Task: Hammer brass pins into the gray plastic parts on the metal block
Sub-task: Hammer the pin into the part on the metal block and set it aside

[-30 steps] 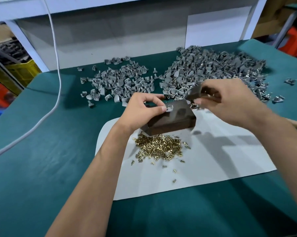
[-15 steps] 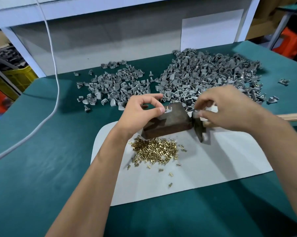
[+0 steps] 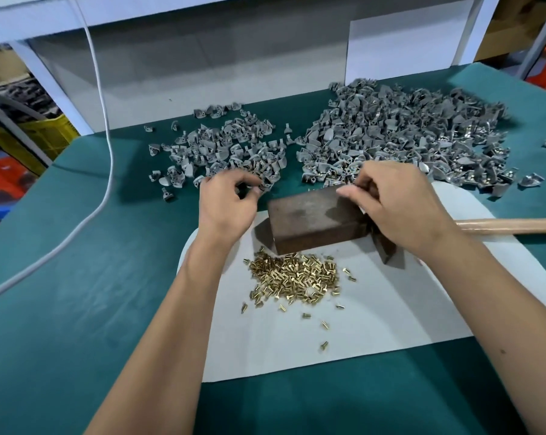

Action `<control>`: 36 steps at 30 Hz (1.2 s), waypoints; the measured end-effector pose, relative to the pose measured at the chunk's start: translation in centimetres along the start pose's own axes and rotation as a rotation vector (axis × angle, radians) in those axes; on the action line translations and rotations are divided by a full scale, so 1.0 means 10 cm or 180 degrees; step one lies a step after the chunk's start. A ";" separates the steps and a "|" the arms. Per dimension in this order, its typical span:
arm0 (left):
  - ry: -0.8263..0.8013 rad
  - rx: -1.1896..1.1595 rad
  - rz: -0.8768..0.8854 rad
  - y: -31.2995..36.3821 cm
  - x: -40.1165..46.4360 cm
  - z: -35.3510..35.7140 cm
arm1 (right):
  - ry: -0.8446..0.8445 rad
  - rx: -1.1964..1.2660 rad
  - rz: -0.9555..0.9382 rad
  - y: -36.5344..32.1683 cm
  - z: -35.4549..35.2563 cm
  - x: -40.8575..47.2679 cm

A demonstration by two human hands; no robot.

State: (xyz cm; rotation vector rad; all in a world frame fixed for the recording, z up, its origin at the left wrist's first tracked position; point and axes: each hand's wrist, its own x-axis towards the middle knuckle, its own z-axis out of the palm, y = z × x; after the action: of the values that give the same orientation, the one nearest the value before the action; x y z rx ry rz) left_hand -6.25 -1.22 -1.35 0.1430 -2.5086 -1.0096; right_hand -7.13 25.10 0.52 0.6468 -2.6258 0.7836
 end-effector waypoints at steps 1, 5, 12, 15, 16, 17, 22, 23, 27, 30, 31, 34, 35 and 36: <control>-0.0059 0.0207 0.0095 -0.04 0.00 0.00 | 0.0058 -0.0007 0.0127 0.04 0.01 0.01; -0.0162 0.0680 0.0336 -0.07 -0.03 0.05 | 0.0355 -0.0207 0.0655 0.18 0.02 0.07; -0.0271 0.0852 0.0365 -0.08 -0.04 0.05 | 0.0940 -0.0033 0.0531 0.08 -0.04 0.02; -0.0296 0.0831 0.0339 -0.07 -0.05 0.07 | 0.0532 0.0226 -0.0347 -0.27 0.02 -0.13; -0.0305 0.0799 0.0333 -0.07 -0.06 0.08 | 0.0286 0.0277 -0.0702 -0.40 0.06 -0.19; -0.0311 0.0723 0.0332 -0.07 -0.06 0.08 | 0.0069 0.0271 -0.1073 -0.52 0.10 -0.25; -0.0149 0.0451 0.0321 -0.08 -0.07 0.08 | -0.0708 -0.0280 -0.2452 -1.03 0.37 -0.44; -0.0034 0.0390 0.0345 -0.08 -0.07 0.08 | -0.0849 -0.0409 -0.2549 -1.08 0.42 -0.46; 0.0401 -0.0006 0.0359 -0.07 -0.03 0.08 | -0.1086 -0.0534 -0.2481 -1.11 0.49 -0.49; 0.0488 -0.0359 -0.0007 -0.05 -0.01 0.07 | -0.1015 -0.0605 -0.2385 -1.13 0.51 -0.52; 0.0498 -0.0477 -0.0099 -0.05 -0.02 0.08 | -0.0980 -0.0688 -0.2371 -1.13 0.52 -0.53; 0.0483 -0.0960 -0.0312 -0.02 -0.03 0.07 | -0.0781 -0.0585 -0.2349 -1.09 0.47 -0.51; 0.0464 -0.1126 -0.0327 -0.01 -0.03 0.06 | -0.0709 -0.0413 -0.2286 -1.06 0.44 -0.48; 0.0438 -0.1312 -0.0304 0.01 -0.04 0.05 | -0.0641 -0.0175 -0.2167 -1.02 0.41 -0.44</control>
State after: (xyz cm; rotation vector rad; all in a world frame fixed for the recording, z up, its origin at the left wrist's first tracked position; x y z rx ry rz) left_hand -6.15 -0.70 -1.74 0.2001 -2.1371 -1.4772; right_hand 1.08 16.58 -0.18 1.5489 -2.3164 0.4465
